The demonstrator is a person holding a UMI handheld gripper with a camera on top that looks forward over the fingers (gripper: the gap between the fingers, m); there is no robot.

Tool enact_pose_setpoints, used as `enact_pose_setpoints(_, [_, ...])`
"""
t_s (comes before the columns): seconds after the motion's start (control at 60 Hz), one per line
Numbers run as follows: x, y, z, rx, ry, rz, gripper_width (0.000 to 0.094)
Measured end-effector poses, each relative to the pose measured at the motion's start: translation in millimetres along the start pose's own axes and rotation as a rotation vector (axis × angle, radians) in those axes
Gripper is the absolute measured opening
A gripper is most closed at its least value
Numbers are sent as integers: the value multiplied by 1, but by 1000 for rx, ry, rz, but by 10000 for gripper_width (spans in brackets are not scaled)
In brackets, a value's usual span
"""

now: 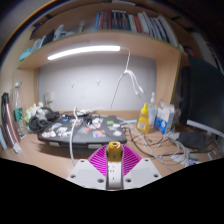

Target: Unplug charger

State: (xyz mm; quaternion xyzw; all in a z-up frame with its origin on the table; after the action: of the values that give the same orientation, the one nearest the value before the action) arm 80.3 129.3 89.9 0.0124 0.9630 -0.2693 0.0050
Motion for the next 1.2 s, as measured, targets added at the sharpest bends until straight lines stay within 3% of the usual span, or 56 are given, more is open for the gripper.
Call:
enact_pose_setpoints(0.067, [-4, -31, -34, -73, 11, -1, 193])
enact_pose_setpoints(0.083, [-5, -39, -40, -85, 11, -5, 234])
enact_pose_setpoints(0.1, [-6, -46, -46, -96, 7, -6, 192])
enact_pose_setpoints(0.15, [-16, -65, -60, -123, -16, 9, 191])
enact_pose_setpoints(0.267, [-57, -97, -68, -107, -65, 84, 191])
enact_pose_setpoints(0.35, [-87, -102, -56, -46, -52, 108, 193])
enact_pose_setpoints(0.467, [-122, -80, -8, 114, -63, 140, 194])
enact_pose_setpoints(0.717, [-146, -15, 88, 420, -33, 91, 207])
enact_pose_setpoints(0.817, [-145, -2, 106, 492, -26, 73, 226])
enact_pose_setpoints(0.917, [-150, 3, 103, 499, -14, 87, 252])
enact_pose_setpoints(1.033, [-144, 6, 102, 519, 0, 57, 337])
enact_pose_setpoints(1.067, [-140, 5, 101, 512, 13, 38, 458])
enact_pose_setpoints(1.083, [-140, 5, 100, 508, 20, 36, 464])
enact_pose_setpoints(1.1, [-143, 4, 99, 506, 18, 50, 565])
enact_pose_setpoints(1.117, [-145, 4, 98, 500, 12, 58, 564])
enact_pose_setpoints(1.167, [-154, 2, 94, 474, -16, 90, 779])
enact_pose_setpoints(1.2, [-156, -1, 90, 455, -31, 100, 785])
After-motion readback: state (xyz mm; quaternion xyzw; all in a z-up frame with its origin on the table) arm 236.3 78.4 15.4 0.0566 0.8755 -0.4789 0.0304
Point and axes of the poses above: the point between the fingertips, and its own axes, seen from behind it with the camera up: x to the left, z down, y forward, the way the camera looks, the point moved 2 cm from there along -y, backward, against the way the camera looks, and after that the axes turned 14 degrees about x, right-handed, at the moved point
